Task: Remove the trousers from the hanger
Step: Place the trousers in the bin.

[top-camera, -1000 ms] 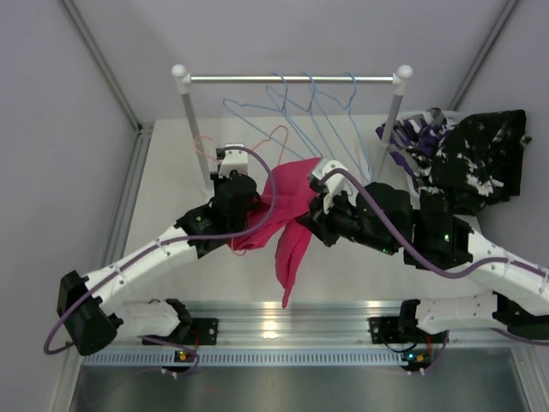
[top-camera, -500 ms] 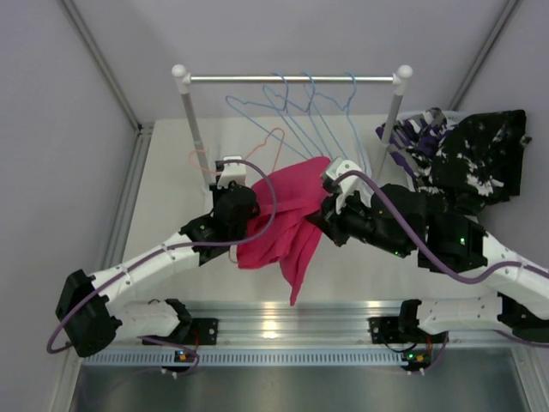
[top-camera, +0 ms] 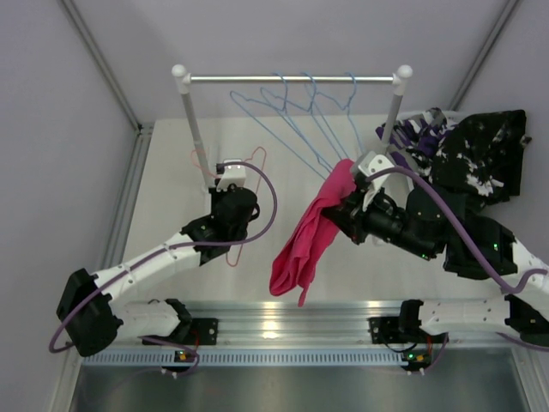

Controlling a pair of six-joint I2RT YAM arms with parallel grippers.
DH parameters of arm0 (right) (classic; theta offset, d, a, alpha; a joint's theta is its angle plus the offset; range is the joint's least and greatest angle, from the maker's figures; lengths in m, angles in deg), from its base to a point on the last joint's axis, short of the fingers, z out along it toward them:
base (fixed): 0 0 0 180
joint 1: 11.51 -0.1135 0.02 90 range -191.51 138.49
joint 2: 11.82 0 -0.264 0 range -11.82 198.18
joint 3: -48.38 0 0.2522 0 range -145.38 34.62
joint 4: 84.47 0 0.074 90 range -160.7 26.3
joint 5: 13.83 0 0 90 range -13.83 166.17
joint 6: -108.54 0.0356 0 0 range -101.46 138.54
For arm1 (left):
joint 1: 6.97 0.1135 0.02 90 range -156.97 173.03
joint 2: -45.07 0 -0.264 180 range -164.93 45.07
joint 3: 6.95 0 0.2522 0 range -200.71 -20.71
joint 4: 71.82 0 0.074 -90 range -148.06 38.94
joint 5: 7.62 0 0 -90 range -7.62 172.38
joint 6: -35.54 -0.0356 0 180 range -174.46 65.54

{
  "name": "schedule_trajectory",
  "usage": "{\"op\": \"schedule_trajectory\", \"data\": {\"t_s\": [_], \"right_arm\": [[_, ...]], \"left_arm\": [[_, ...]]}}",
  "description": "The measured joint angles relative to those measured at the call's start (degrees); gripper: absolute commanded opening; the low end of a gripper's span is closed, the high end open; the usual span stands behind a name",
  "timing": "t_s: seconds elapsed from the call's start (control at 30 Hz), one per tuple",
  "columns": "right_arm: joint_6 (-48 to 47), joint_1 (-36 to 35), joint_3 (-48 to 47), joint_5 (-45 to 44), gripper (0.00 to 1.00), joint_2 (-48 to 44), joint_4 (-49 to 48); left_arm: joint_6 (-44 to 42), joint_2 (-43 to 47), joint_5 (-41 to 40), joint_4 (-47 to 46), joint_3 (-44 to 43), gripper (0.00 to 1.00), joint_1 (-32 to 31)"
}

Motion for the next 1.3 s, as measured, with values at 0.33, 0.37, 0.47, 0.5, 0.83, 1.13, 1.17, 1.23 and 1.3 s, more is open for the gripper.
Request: {"op": "schedule_trajectory", "data": {"t_s": [0.33,0.37,0.47,0.5,0.83,1.13,1.17,1.23,1.3], "right_arm": [[0.63,-0.07,4.00,1.49,0.00,-1.64,0.33],[0.63,-0.07,4.55,1.70,0.00,-2.01,0.52],[0.68,-0.07,4.98,2.80,0.00,-2.99,2.12],[0.70,-0.07,4.98,3.06,0.00,-3.37,2.58],[1.53,-0.13,4.31,-1.68,0.00,-10.82,5.20],[-2.40,-0.13,-7.72,-9.90,0.00,-11.76,8.17],[-3.21,-0.13,-9.29,-10.84,0.00,-11.72,8.15],[-4.90,-0.13,-12.09,-12.85,0.00,-11.78,7.72],[-6.97,-0.13,-14.05,-15.30,0.00,-12.11,6.82]], "left_arm": [[-0.22,0.66,3.04,2.03,-7.28,0.00,-0.02],[-0.31,1.01,3.28,2.36,-7.76,0.00,-0.02],[-0.98,2.10,3.85,3.15,-9.11,0.00,-0.02],[-1.18,2.34,3.96,3.30,-9.49,0.00,0.00],[-3.80,3.17,4.37,3.43,-10.95,0.00,-0.02],[-4.92,3.15,4.39,3.41,-10.95,0.00,-0.02],[-4.96,3.15,4.39,3.41,-10.95,0.00,0.00],[-5.03,3.15,4.39,3.39,-10.95,0.00,-0.02],[-5.20,3.15,4.39,3.34,-10.95,0.00,-0.02]]}}
